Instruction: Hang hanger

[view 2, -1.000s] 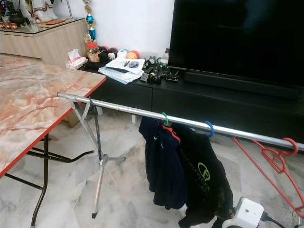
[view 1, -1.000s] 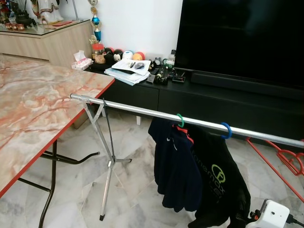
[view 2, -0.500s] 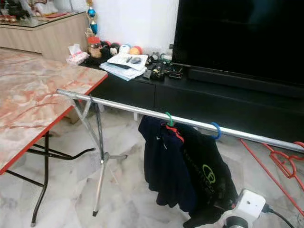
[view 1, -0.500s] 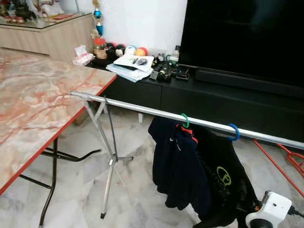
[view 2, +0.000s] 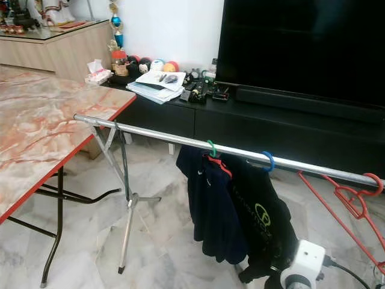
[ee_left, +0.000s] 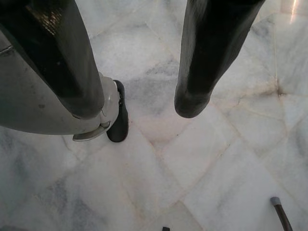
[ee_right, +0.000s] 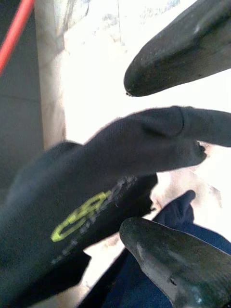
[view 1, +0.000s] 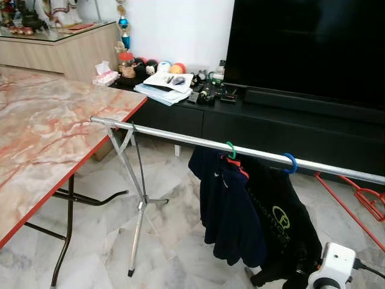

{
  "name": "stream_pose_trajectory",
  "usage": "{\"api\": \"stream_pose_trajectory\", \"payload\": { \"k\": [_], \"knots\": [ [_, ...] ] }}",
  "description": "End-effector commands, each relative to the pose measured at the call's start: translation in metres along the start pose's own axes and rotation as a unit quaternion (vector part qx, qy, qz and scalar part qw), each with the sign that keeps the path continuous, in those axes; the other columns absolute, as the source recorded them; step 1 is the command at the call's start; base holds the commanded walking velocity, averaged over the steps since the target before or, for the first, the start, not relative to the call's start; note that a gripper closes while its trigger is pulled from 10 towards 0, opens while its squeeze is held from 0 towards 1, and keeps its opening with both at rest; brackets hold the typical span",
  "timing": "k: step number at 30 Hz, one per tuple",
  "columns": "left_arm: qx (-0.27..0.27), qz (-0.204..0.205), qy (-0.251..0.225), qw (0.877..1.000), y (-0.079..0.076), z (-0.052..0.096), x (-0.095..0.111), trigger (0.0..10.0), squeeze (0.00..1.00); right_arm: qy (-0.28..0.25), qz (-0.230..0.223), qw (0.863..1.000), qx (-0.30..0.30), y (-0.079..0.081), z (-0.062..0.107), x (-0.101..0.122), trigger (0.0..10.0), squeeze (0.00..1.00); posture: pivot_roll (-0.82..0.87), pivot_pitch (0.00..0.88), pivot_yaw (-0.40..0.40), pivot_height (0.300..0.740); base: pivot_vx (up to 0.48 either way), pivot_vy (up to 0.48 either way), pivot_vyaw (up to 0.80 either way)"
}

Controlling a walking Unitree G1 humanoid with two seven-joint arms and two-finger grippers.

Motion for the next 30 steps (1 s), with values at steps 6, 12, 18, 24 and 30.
{"api": "stream_pose_trajectory", "payload": {
  "k": [6,12,18,24,30],
  "knots": [
    [-0.001,-0.005,0.009,1.0,0.002,0.001,-0.004,10.0,0.0,0.005,0.003,1.0,-0.014,0.0,-0.015,0.013,10.0,0.0,0.13,0.037,0.01,0.74,0.0,0.0,0.0],
    [-0.002,-0.006,0.009,1.0,0.002,0.0,-0.004,10.0,0.0,0.005,-0.008,0.999,-0.033,-0.004,-0.02,0.017,10.0,0.0,0.13,0.038,0.013,0.74,0.0,0.0,0.0],
    [-0.002,-0.008,0.009,1.0,0.003,0.001,-0.004,10.0,0.0,0.043,0.003,0.998,-0.038,-0.006,-0.023,0.011,10.0,0.0,0.14,0.044,0.023,0.74,0.0,0.0,0.0],
    [-0.001,-0.011,0.01,1.0,0.004,0.001,-0.004,10.0,0.0,0.068,0.012,0.997,-0.031,-0.001,-0.024,0.004,9.2,0.0,0.15,0.044,0.023,0.74,0.0,0.0,0.0],
    [-0.002,-0.014,0.012,1.0,0.005,0.001,-0.006,10.0,0.0,0.074,0.011,0.997,-0.025,-0.001,-0.021,-0.002,0.0,0.0,0.15,0.042,0.027,0.74,0.0,0.0,0.0]
  ]
}}
Point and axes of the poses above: a point about 5 cm out from each wrist's last joint towards the gripper, its own z axis pointing back from the gripper into the wrist, its own x axis along the axis of the wrist's last joint, y = z × x, the point moved 2 cm from there along -z, pointing out of the wrist towards the gripper, and after that the axes turned 9 degrees about -z, right-handed, at the moved point
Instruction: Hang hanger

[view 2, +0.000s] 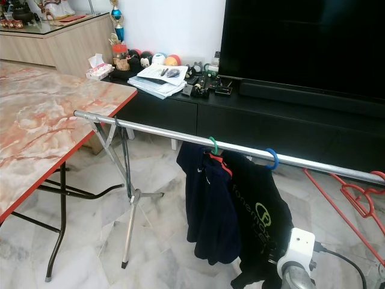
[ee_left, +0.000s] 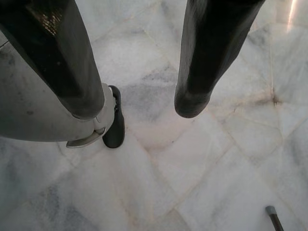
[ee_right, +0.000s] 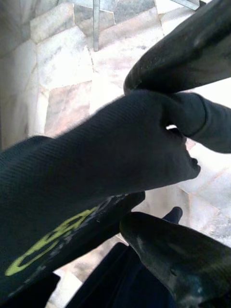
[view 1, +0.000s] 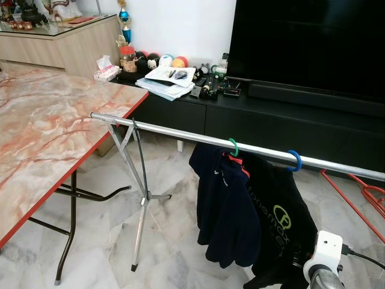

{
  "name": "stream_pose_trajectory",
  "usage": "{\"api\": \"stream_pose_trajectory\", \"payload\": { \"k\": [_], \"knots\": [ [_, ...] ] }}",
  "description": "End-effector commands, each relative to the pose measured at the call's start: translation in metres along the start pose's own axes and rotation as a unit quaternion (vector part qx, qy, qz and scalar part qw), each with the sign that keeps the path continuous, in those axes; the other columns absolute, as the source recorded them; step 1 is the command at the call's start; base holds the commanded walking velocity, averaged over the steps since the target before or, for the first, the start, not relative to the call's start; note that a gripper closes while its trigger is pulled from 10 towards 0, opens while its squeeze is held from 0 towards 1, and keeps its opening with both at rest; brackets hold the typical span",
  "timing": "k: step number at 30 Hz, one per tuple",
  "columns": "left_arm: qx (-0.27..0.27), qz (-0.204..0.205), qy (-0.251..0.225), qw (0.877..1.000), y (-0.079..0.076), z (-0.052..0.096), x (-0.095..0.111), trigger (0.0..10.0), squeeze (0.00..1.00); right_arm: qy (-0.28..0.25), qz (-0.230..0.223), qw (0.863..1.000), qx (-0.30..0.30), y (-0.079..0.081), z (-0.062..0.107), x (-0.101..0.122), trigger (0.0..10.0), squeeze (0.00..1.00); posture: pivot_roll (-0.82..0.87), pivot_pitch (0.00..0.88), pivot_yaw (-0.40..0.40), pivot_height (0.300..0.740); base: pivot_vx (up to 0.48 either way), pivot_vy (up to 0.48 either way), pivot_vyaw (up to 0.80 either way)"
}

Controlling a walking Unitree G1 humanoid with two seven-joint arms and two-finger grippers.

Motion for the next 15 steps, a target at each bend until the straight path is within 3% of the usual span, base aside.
{"api": "stream_pose_trajectory", "payload": {
  "k": [1,8,15],
  "knots": [
    [-0.002,-0.011,0.014,1.0,0.002,0.001,-0.007,10.0,0.0,0.008,-0.003,1.0,-0.002,-0.003,0.002,-0.006,0.0,0.0,0.15,0.04,0.029,0.74,0.0,0.0,0.0],
    [-0.001,-0.013,0.014,1.0,0.003,0.001,-0.007,10.0,0.0,0.031,-0.009,0.999,-0.015,-0.024,0.009,-0.024,0.0,0.0,0.15,0.034,0.029,0.74,0.0,0.0,0.0],
    [-0.002,-0.016,0.013,1.0,0.003,0.001,-0.006,10.0,0.0,0.037,-0.015,0.999,-0.021,-0.036,0.011,-0.024,0.0,0.0,0.15,0.029,0.027,0.74,0.0,0.0,0.0]
  ]
}}
Point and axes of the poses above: a point about 5 cm out from each wrist's last joint towards the gripper, its own z axis pointing back from the gripper into the wrist, its own x axis along the axis of the wrist's last joint, y = z × x, the point moved 2 cm from there along -z, pointing out of the wrist towards the gripper, and after that the axes turned 9 degrees about -z, right-handed, at the moved point
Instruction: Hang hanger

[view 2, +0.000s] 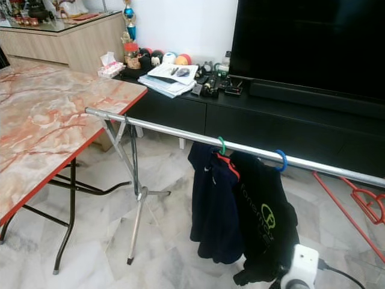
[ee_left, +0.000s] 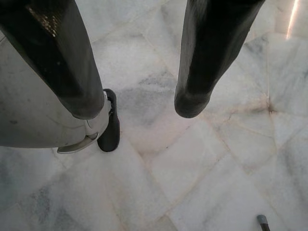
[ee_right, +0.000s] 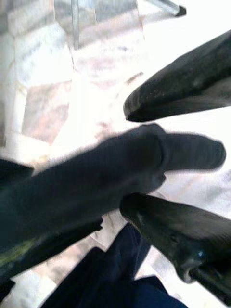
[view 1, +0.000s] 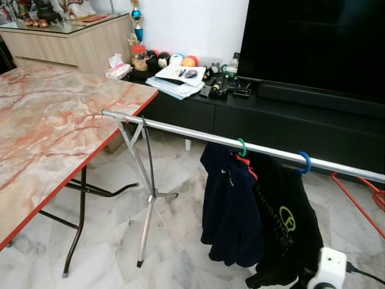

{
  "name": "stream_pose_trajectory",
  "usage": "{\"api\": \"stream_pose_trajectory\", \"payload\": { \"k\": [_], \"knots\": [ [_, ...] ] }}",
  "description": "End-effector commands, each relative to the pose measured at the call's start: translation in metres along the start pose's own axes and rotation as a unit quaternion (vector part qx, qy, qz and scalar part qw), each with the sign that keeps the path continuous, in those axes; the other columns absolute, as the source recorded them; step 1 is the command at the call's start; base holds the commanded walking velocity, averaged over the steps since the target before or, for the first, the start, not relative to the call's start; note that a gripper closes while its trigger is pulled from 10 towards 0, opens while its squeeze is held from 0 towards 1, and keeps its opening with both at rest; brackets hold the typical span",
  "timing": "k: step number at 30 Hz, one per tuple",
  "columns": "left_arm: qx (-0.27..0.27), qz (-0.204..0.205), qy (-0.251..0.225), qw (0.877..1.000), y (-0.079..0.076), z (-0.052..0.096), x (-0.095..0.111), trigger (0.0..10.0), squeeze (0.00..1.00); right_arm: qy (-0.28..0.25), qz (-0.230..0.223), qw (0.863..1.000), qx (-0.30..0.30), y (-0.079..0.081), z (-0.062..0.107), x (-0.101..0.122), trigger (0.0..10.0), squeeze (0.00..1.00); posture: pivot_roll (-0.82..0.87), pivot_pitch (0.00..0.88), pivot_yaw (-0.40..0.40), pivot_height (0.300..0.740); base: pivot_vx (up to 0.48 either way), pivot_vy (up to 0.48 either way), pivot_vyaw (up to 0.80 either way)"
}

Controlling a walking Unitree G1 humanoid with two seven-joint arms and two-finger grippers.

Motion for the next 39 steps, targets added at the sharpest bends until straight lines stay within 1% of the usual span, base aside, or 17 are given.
{"api": "stream_pose_trajectory", "payload": {
  "k": [1,11,21,25,30,33,36,37,39],
  "knots": [
    [-0.004,-0.013,0.013,1.0,0.0,0.001,-0.006,10.0,0.0,0.008,-0.009,1.0,-0.005,-0.003,0.001,-0.005,0.0,0.0,0.15,0.028,0.027,0.74,0.0,0.0,0.0],
    [-0.004,-0.014,0.013,1.0,0.001,0.001,-0.007,10.0,0.0,0.01,-0.011,1.0,-0.001,0.001,0.002,-0.009,0.0,0.0,0.15,0.026,0.025,0.74,0.0,0.0,0.0],
    [-0.004,-0.016,0.014,1.0,0.0,0.001,-0.008,10.0,0.0,0.007,-0.012,1.0,-0.005,-0.008,0.004,-0.009,0.0,0.0,0.15,0.025,0.025,0.74,0.0,0.0,0.0],
    [-0.005,-0.015,0.014,1.0,0.0,0.001,-0.008,10.0,0.0,0.002,-0.01,1.0,-0.004,-0.003,0.002,-0.007,0.0,0.0,0.15,0.026,0.025,0.74,0.0,0.0,0.0],
    [-0.005,-0.015,0.014,1.0,0.0,0.001,-0.008,10.0,0.0,0.007,-0.002,1.0,-0.001,0.006,0.002,-0.01,0.0,0.0,0.15,0.032,0.024,0.74,0.0,0.0,0.0],
    [-0.004,-0.015,0.015,1.0,0.0,0.001,-0.008,10.0,0.0,0.02,0.005,1.0,-0.003,0.009,0.003,-0.017,0.0,0.0,0.15,0.032,0.024,0.74,0.0,0.0,0.0],
    [-0.005,-0.016,0.014,1.0,0.0,0.001,-0.008,10.0,0.0,0.045,0.024,0.999,-0.004,0.01,0.005,-0.029,0.0,0.0,0.15,0.034,0.024,0.74,0.0,0.0,0.0],
    [-0.005,-0.016,0.014,1.0,0.0,0.001,-0.008,10.0,0.0,0.062,0.032,0.998,-0.009,0.01,0.008,-0.038,0.0,0.0,0.15,0.035,0.024,0.74,0.0,0.0,0.0],
    [-0.005,-0.016,0.014,1.0,0.0,0.001,-0.008,10.0,0.0,0.067,0.034,0.997,-0.013,0.01,0.009,-0.042,0.0,0.0,0.15,0.035,0.025,0.74,0.0,0.0,0.0]
  ]
}}
Point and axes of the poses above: a point about 5 cm out from each wrist's last joint towards the gripper, its own z axis pointing back from the gripper into the wrist, its own x axis along the axis of the wrist's last joint, y = z × x, the point moved 2 cm from there along -z, pointing out of the wrist towards the gripper, and after that the axes turned 9 degrees about -z, right-handed, at the moved point
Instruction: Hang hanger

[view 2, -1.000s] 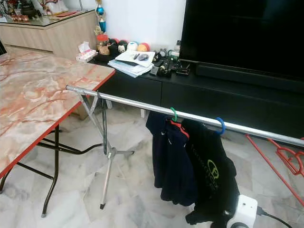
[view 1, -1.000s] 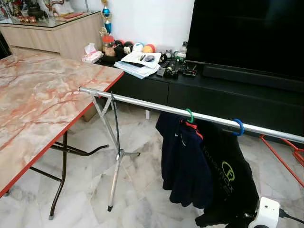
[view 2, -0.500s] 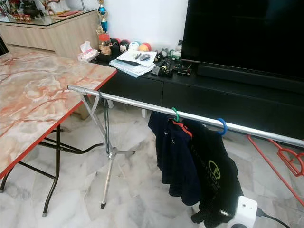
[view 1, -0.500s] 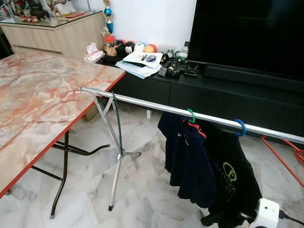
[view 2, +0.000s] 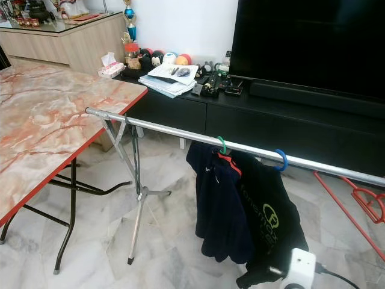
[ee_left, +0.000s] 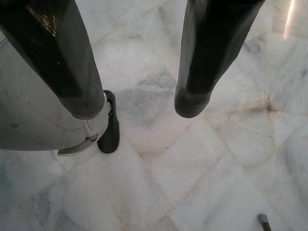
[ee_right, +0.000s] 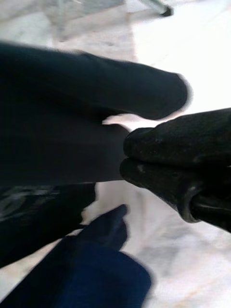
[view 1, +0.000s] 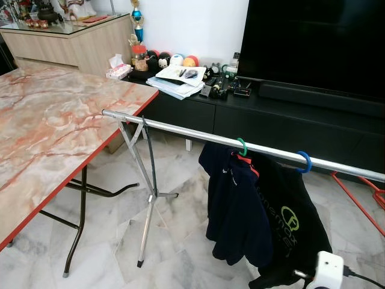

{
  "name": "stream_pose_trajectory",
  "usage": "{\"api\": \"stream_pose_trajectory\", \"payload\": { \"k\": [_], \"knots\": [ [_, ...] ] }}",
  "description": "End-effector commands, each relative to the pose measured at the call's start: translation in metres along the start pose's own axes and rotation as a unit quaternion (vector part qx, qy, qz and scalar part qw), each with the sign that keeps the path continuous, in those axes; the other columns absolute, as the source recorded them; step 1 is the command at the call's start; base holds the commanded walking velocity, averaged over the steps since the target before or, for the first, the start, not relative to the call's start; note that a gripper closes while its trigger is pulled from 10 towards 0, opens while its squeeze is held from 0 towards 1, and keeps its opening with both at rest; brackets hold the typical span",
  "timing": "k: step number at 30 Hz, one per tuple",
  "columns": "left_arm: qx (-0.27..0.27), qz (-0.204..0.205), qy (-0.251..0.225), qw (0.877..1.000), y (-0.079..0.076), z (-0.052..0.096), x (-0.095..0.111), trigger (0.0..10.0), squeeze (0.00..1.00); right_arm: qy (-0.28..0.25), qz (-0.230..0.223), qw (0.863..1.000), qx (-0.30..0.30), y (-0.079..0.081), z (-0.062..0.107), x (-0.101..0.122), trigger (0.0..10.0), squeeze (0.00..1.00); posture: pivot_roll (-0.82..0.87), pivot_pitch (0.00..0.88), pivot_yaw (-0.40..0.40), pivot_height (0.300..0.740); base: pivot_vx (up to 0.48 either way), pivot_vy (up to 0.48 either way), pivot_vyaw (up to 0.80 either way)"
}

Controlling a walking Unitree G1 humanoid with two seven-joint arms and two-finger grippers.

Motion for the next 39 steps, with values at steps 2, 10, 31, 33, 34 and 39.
{"api": "stream_pose_trajectory", "payload": {
  "k": [2,10,31,33,34,39],
  "knots": [
    [-0.002,-0.008,0.014,1.0,0.001,0.001,-0.008,10.0,0.0,0.016,0.001,1.0,-0.015,-0.003,0.002,-0.011,0.0,0.0,0.15,0.035,0.025,0.74,0.0,0.0,0.0],
    [-0.003,-0.01,0.016,1.0,0.002,0.002,-0.009,10.0,0.0,-0.072,-0.045,0.993,-0.081,-0.02,0.007,0.002,10.0,1.0,0.15,0.041,0.023,0.74,0.0,0.0,0.0],
    [-0.005,-0.015,0.016,1.0,0.005,0.001,-0.007,10.0,0.0,-0.231,-0.047,0.972,-0.009,0.012,0.008,0.08,10.0,0.0,0.15,0.044,0.038,0.74,0.0,0.0,0.0],
    [-0.005,-0.015,0.015,1.0,0.005,0.001,-0.006,10.0,0.0,-0.209,-0.039,0.977,-0.019,0.011,0.002,0.088,10.0,0.0,0.15,0.045,0.043,0.74,0.0,0.0,0.0],
    [-0.005,-0.015,0.015,1.0,0.005,0.001,-0.006,10.0,0.0,-0.206,-0.039,0.978,-0.02,0.012,0.001,0.089,10.0,0.0,0.15,0.045,0.043,0.74,0.0,0.0,0.0],
    [-0.005,-0.016,0.015,1.0,0.006,0.001,-0.006,10.0,0.0,-0.176,0.0,0.984,-0.017,0.019,-0.005,0.097,10.0,0.0,0.16,0.047,0.047,0.74,0.0,0.0,0.0]
  ]
}}
Point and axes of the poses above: a point about 5 cm out from each wrist's last joint towards the gripper, its own z axis pointing back from the gripper into the wrist, its own x axis along the axis of the wrist's last joint, y = z × x, the point moved 2 cm from there along -z, pointing out of the wrist towards the gripper, and after that the axes turned 9 degrees about -z, right-handed, at the moved point
